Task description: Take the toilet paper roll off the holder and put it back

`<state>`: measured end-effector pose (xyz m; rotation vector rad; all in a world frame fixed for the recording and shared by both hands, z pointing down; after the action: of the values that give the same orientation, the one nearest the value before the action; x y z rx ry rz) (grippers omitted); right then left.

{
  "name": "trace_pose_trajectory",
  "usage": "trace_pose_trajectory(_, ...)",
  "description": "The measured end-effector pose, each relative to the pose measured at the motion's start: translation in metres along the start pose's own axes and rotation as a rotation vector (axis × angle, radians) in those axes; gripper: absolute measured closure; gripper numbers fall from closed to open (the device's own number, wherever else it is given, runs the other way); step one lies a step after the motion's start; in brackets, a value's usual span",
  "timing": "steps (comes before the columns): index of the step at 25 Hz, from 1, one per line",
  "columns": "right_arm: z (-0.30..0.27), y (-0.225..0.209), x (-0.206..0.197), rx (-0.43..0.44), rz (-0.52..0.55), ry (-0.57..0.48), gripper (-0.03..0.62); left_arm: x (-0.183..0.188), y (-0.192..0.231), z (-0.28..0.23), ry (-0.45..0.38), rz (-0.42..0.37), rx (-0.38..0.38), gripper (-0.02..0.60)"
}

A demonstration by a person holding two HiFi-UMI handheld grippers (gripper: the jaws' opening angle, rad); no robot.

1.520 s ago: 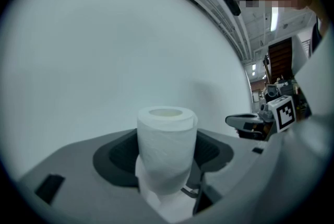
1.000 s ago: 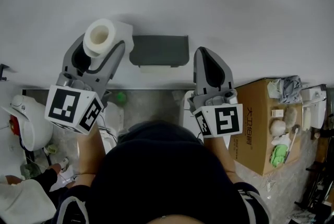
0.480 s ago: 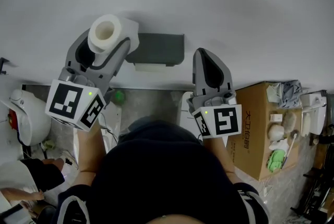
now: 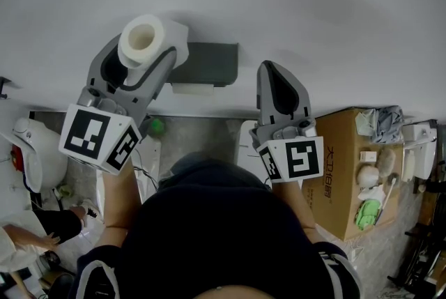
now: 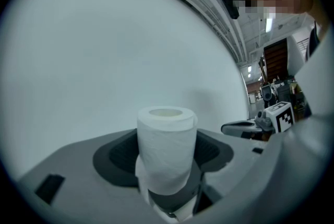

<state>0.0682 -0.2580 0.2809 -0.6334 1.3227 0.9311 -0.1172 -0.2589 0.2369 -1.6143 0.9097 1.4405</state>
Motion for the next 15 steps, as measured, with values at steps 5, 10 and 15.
trace_pose_trajectory(5, 0.002, -0.006, 0.002, -0.004, 0.004, 0.0, 0.579, 0.002, -0.007, -0.006, 0.002, -0.006, -0.014, 0.284)
trace_pose_trajectory(10, 0.003, -0.011, 0.003, -0.01, 0.003, -0.003, 0.579, 0.002, -0.012, -0.012, 0.008, -0.007, -0.028, 0.284)
trace_pose_trajectory(15, 0.003, -0.014, 0.002, -0.014, -0.004, 0.0, 0.579, 0.002, -0.019, -0.021, 0.012, -0.011, -0.048, 0.284)
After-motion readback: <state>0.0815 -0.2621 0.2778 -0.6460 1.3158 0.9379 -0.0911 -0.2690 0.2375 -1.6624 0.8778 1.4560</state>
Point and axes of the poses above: the fingertips, and each gripper's own axes: z backward along the fingers, y to its left, x out of its top, the point moved 1 cm from there along z, backward along the fingers, and after that the axes turned 4 degrees about z, right-handed, at the moved point
